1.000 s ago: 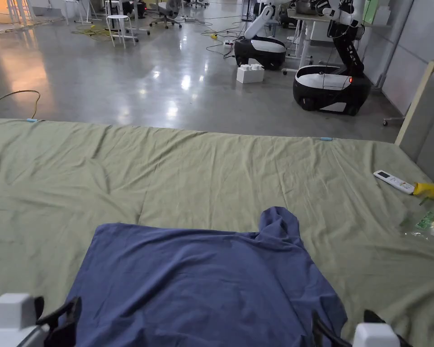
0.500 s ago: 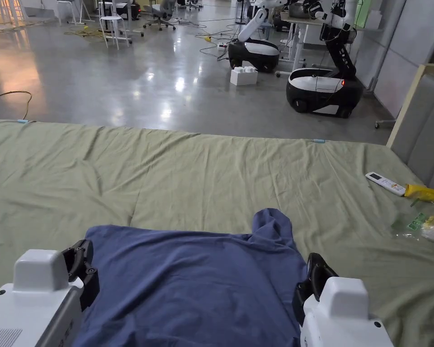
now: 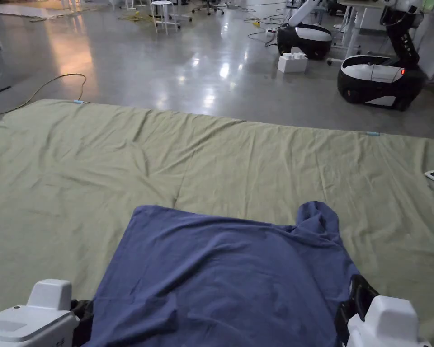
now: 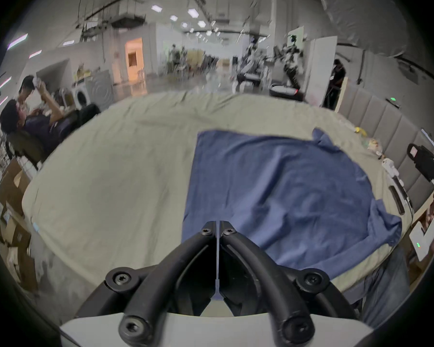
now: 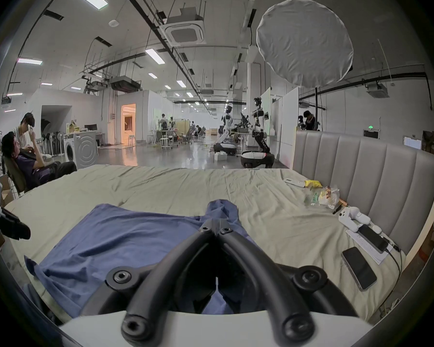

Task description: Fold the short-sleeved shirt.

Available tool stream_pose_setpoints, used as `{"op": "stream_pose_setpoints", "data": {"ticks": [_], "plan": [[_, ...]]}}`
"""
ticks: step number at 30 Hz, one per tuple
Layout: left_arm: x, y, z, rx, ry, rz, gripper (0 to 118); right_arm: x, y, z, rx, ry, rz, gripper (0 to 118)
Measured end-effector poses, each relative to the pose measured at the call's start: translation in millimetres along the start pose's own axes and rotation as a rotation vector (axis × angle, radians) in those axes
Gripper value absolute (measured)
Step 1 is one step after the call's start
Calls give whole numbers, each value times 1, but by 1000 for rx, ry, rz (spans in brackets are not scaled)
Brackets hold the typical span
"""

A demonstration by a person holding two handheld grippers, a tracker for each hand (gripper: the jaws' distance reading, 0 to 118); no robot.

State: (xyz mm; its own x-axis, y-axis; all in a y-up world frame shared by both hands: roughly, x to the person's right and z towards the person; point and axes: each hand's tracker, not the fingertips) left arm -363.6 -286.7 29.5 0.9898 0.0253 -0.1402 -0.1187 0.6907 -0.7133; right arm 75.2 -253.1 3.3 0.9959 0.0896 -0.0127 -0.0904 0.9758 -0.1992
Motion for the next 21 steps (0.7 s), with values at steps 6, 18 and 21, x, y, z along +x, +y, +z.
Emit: {"op": "stream_pose_setpoints", "data": {"ticks": [6,18,21], "plan": [[-24,-19,-20,-120,87,89,68,-3,-10,-3,-48,16,16,1],[-26,-46,-61,-276,125,140,66,-6,-21,-3,-94,40,42,1],[-20,-47,-60,-274,117,110,51,-6,-22,-1,-102,43,42,1]]}}
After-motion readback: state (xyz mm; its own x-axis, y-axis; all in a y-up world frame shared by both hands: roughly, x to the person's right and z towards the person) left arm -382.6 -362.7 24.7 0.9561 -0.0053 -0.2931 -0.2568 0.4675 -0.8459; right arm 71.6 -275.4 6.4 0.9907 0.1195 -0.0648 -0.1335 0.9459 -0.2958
